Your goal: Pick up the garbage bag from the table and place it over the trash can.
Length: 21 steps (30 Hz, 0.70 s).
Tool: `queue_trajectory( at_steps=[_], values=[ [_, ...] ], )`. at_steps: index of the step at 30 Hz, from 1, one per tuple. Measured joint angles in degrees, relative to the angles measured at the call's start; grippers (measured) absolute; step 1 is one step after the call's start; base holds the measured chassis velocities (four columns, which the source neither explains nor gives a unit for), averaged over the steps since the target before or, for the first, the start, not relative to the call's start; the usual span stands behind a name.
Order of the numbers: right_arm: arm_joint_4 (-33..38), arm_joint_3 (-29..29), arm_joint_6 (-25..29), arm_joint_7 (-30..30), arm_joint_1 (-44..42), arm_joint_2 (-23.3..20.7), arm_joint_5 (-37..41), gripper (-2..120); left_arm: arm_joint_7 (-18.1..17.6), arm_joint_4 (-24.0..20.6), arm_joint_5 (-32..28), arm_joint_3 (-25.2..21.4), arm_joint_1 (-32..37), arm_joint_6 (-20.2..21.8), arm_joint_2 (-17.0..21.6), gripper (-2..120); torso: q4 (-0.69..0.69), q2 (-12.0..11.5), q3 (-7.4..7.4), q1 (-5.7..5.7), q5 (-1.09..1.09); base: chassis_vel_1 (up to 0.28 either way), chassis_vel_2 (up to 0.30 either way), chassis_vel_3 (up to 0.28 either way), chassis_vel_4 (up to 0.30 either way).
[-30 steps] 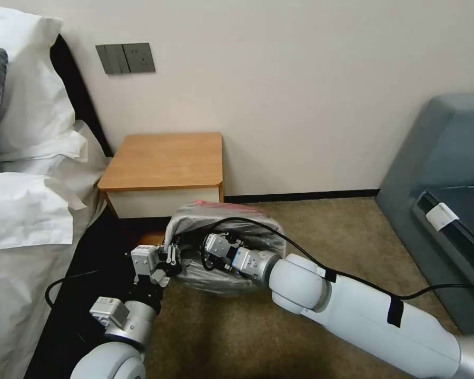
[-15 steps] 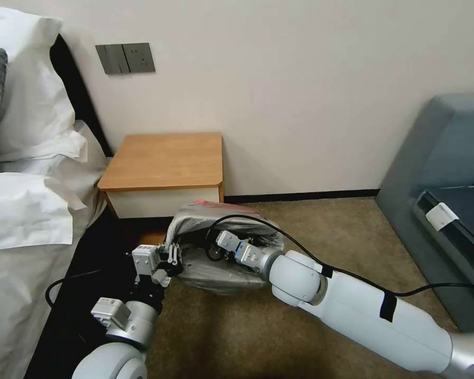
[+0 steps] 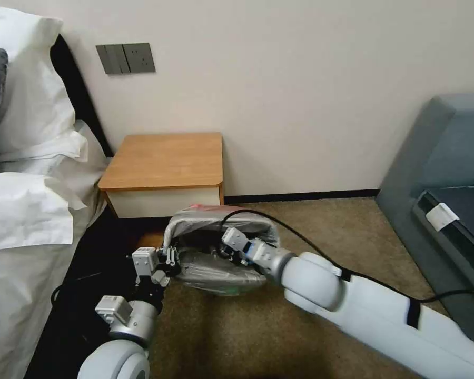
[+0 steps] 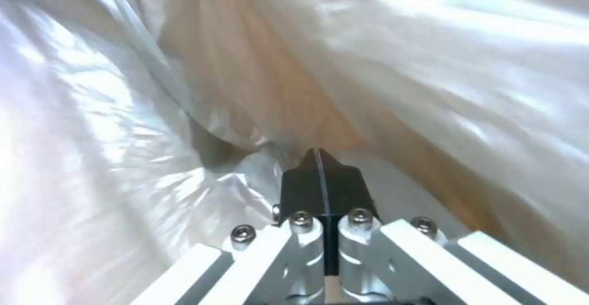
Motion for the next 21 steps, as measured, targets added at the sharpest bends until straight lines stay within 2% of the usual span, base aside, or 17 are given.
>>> queue_trajectory(
  at_steps=[3,4,7,8,10,11,12,15,16,19,20,21],
  values=[
    [5.0,5.7,1.7,2.3,-4.8,-2.2,8.3,0,-2.9,1.0,-3.2,0.0,-0.7,2.3,0.0,4,0.00,0.0,0.00,0.00,0.00,0.000,0.000,0.000,0.000],
    [5.0,5.7,1.7,2.3,-4.8,-2.2,8.3,0,-2.9,1.0,-3.2,0.0,-0.7,2.3,0.0,4,0.00,0.0,0.00,0.00,0.00,0.000,0.000,0.000,0.000],
    [11.7,13.2,4.6,5.7,-11.8,-3.9,16.8,0,-7.2,1.7,-5.0,0.3,-0.9,5.5,0.1,4,0.00,0.0,0.00,0.00,0.00,0.000,0.000,0.000,0.000],
    [11.7,13.2,4.6,5.7,-11.8,-3.9,16.8,0,-7.2,1.7,-5.0,0.3,-0.9,5.5,0.1,4,0.00,0.0,0.00,0.00,0.00,0.000,0.000,0.000,0.000],
    [14.2,17.7,6.8,7.2,-15.6,-4.8,17.4,5,-10.1,1.7,-6.7,0.5,-0.9,7.5,0.2,4,-0.01,0.0,0.00,0.00,0.00,0.000,0.000,0.000,0.000],
    [15.1,19.9,8.2,8.5,-17.5,-5.1,16.0,10,-11.8,1.5,-7.8,0.7,-0.9,8.8,0.3,4,-0.01,0.0,0.00,0.00,-0.01,0.000,0.000,0.000,0.000],
    [15.1,19.9,8.2,8.5,-17.5,-5.1,16.0,10,-11.8,1.5,-7.8,0.7,-0.9,8.8,0.3,4,-0.01,0.0,0.00,0.00,-0.01,0.000,0.000,0.000,0.000],
    [15.5,25.6,11.9,15.6,-22.9,-2.8,8.9,25,-15.9,0.9,-10.5,1.0,-0.8,13.0,0.7,4,0.02,0.0,0.00,0.00,-0.01,0.000,0.000,0.000,0.000],
    [15.5,25.6,11.9,15.6,-22.9,-2.8,8.9,25,-15.9,0.9,-10.5,1.0,-0.8,13.0,0.7,4,0.02,0.0,0.00,0.00,-0.01,0.000,0.000,0.000,0.000],
    [14.8,31.4,13.6,14.9,-29.8,1.9,-1.6,38,-17.2,0.6,-11.9,1.3,-0.4,14.8,1.0,4,0.01,0.0,0.00,0.00,0.00,0.000,0.000,0.000,0.000],
    [14.8,31.4,13.6,14.9,-29.8,1.9,-1.6,38,-17.2,0.6,-11.9,1.3,-0.4,14.8,1.0,4,0.01,0.0,0.00,0.00,0.00,0.000,0.000,0.000,0.000],
    [14.7,33.6,14.5,13.8,-33.9,4.6,-6.3,43,-17.7,0.4,-12.5,1.5,-0.3,15.5,1.1,4,0.00,0.0,0.00,0.00,0.01,0.000,0.000,0.000,0.000]
  ],
)
